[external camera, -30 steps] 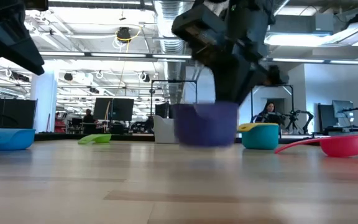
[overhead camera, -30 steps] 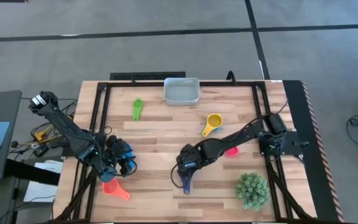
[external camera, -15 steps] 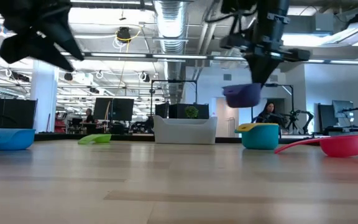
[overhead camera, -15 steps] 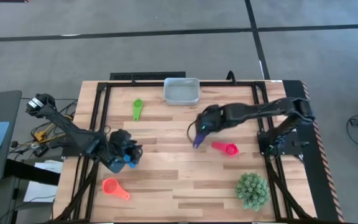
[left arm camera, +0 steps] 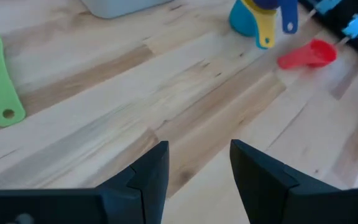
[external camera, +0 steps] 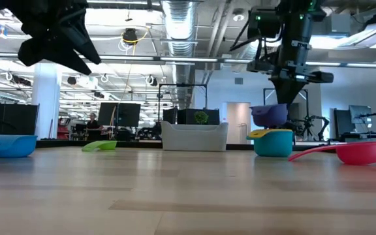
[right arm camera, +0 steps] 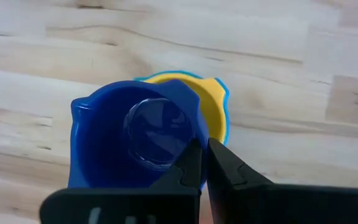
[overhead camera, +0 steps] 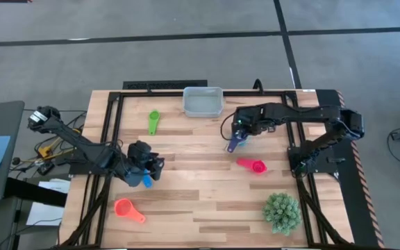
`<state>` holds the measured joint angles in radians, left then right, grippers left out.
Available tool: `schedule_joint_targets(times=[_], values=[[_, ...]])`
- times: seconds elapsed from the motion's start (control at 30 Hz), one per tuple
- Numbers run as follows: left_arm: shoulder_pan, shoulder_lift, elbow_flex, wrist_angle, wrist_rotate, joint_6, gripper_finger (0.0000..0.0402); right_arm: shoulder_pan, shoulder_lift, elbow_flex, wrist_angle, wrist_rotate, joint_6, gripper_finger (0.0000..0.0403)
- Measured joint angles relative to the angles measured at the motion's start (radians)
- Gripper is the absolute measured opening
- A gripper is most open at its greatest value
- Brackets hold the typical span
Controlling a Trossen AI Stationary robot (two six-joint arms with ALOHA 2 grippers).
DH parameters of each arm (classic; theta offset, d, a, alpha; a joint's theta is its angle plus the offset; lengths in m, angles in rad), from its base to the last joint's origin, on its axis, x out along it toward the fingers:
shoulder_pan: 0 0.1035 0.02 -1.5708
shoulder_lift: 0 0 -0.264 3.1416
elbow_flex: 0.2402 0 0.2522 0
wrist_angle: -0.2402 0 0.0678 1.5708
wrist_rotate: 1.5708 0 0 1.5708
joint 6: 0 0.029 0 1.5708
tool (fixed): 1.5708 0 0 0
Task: Nest measuring cups in basket
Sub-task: Stack the purple measuring cup on top of the yellow measuring cup, then stack the orange measuring cup on top of the purple measuring cup
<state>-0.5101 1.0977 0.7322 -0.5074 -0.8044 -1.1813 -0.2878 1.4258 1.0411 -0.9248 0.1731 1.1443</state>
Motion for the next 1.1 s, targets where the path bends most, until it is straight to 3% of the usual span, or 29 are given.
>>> schedule_joint_targets(times=[0.27, 0.83, 1.1], values=[[0.034, 0.000, 0.000, -0.059, 0.064, 0.000, 0.0157, -0.088, 0.002, -0.051, 0.052, -0.091, -0.038, 0.0034], [0.043, 0.000, 0.000, -0.341, 0.286, -0.176, 0.0157, -0.094, -0.001, -0.056, 0.039, -0.103, -0.054, 0.0154], [0.066, -0.003, -0.022, -0.510, 0.356, -0.292, 0.0157, -0.037, -0.077, -0.055, 0.109, -0.103, -0.046, 0.0191]])
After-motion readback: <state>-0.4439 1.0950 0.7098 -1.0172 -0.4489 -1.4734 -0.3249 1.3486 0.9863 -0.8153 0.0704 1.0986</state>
